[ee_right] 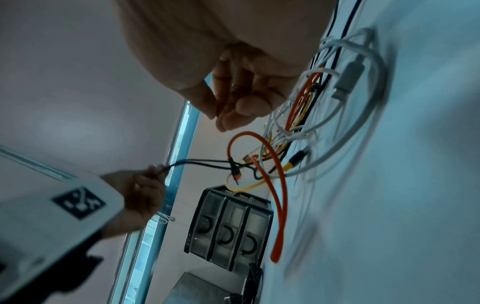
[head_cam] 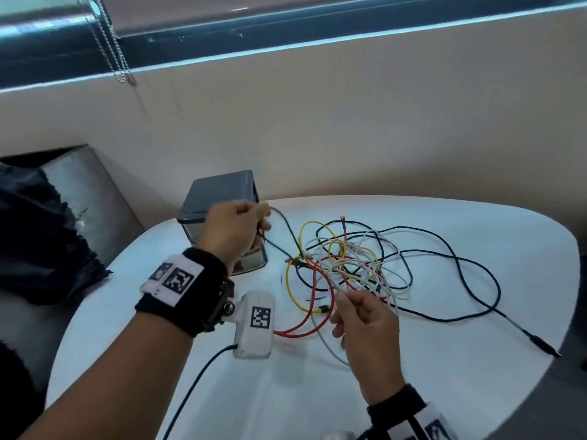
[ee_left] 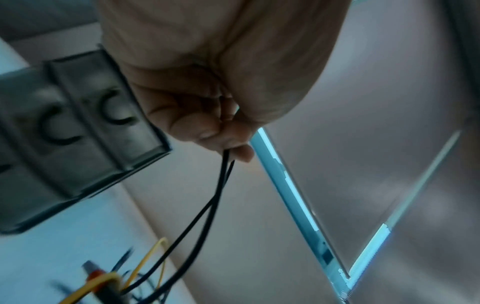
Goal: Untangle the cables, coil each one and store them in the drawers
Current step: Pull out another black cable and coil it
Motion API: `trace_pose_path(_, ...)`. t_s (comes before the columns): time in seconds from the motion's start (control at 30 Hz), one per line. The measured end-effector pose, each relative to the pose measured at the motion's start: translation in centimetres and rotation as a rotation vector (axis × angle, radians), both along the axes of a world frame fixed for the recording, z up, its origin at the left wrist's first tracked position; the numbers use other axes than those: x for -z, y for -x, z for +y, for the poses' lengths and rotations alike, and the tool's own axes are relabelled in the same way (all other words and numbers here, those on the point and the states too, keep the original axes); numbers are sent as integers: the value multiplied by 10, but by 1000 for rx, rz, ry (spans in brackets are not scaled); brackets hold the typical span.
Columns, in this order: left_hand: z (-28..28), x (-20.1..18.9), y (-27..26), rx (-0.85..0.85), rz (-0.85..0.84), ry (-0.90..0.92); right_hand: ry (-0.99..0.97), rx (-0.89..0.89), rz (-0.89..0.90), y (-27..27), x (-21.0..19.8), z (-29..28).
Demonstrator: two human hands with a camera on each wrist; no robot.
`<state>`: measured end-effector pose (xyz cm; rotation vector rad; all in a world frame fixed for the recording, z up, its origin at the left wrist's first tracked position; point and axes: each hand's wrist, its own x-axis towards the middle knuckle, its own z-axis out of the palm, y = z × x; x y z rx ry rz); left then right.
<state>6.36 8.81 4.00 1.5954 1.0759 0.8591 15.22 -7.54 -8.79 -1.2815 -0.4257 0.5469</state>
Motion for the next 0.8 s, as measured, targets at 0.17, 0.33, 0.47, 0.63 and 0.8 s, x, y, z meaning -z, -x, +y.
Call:
trace_pose_path(0.17,-9,-64,-20,-6,-141,-173,38,-32,3,7,2,4)
trace_pose_path(0.33,-15,-124,-22,-26,-331,-258,82,-61,-17,10,3,4)
trace_pose_path(0.47,-25,-167,-21,34,-404,-347,41,-41,-99,3,-24,-3)
trace_pose_path(0.63,-43,-210,-9,85,-407,-464,-18,61,-315,-19,-97,-7)
trace_pose_path(0.8,-54,-220,4,184,-312,-463,-116,53,-514,-30,-200,0)
